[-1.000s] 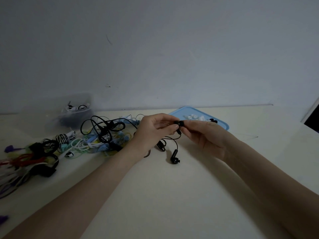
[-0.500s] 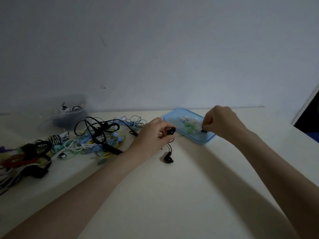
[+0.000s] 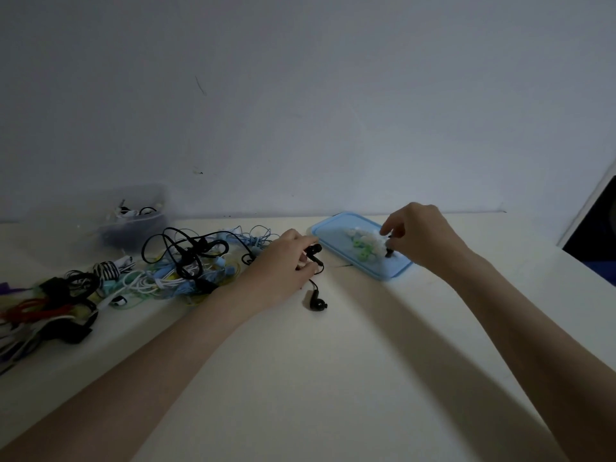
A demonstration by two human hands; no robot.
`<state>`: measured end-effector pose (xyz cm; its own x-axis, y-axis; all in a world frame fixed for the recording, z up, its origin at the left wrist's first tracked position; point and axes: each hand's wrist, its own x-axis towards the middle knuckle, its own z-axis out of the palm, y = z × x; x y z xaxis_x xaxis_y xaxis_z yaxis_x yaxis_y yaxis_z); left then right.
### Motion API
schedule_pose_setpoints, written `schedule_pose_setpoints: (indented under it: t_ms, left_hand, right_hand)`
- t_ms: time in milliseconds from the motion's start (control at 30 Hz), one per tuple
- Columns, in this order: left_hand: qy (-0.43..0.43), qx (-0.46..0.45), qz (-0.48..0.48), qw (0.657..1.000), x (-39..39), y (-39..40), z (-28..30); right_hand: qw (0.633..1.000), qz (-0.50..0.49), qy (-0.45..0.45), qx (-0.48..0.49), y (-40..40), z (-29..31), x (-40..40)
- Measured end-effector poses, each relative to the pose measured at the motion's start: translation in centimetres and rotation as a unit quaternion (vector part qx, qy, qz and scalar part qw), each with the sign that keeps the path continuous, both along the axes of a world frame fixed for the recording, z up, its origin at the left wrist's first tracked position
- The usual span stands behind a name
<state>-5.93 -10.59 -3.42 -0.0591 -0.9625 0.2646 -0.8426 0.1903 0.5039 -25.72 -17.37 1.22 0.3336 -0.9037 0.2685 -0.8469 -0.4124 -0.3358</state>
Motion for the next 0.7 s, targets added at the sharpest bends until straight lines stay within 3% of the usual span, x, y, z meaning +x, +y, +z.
schedule_pose_setpoints:
  t_ms: [200,267,333,433,700]
  left_hand:
    - [-0.008,-0.021,-0.018,1.0,1.2,0.4,2.4]
    - [0.015,0.063,-0.088,0.994,1.3,1.0,3.4]
    - [-0.036,0.144,-0.131,0.98,1.0,1.5,3.9]
    - [-0.127,0.112,-0.115,0.979,0.8,1.2,3.4]
    - [-0.105,0.058,-0.099,0.988,1.1,0.2,2.0]
  right_hand:
    - [0.975,0.122,-0.117,0.144,2.1,-0.1,2.3]
    - [0.958,0.134,-0.154,0.2,2.5,-0.8,2.8]
    - [0.937,0.133,-0.217,0.238,2.6,-1.6,3.1]
    - [0.921,0.143,-0.261,0.25,2.9,-2.8,3.5]
    - [0.887,0.147,-0.359,0.249,3.2,-4.1,3.5]
